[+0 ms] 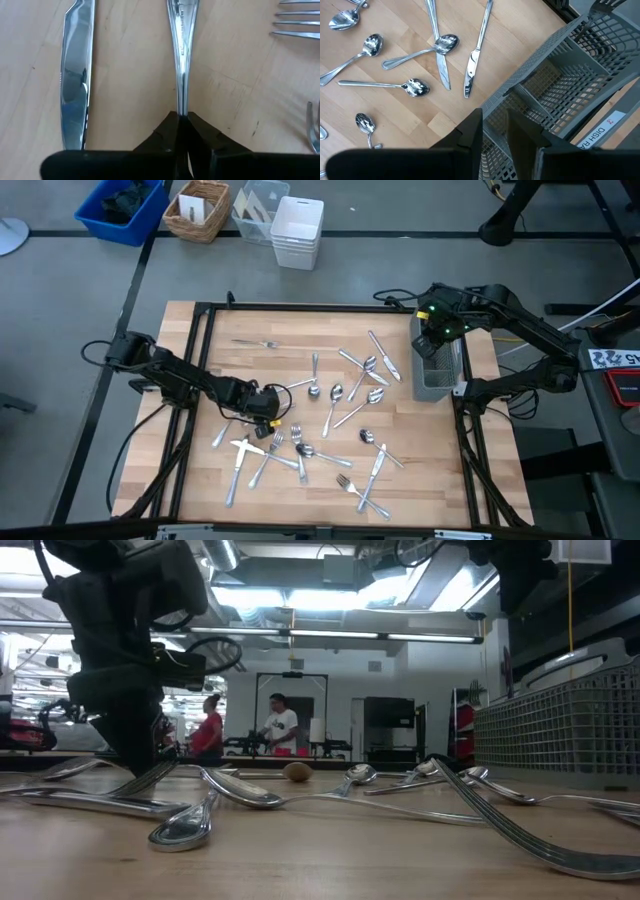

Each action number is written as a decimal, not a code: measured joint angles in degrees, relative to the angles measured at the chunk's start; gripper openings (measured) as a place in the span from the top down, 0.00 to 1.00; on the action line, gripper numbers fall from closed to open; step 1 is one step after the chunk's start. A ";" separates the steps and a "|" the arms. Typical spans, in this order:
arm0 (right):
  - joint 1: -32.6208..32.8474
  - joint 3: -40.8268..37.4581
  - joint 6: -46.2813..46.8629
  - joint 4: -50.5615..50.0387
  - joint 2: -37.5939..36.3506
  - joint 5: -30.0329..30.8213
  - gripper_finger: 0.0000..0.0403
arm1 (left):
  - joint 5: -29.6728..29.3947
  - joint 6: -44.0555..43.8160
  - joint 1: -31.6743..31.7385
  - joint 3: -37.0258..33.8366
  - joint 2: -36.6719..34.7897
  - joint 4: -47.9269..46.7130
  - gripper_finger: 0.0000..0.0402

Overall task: Sort silverware
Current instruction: Put the fork into the left section of the utensil holder

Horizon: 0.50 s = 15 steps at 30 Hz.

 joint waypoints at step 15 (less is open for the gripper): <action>0.00 0.04 -7.54 1.95 -0.12 0.00 0.78 | 4.31 6.67 5.12 6.37 0.27 0.08 0.98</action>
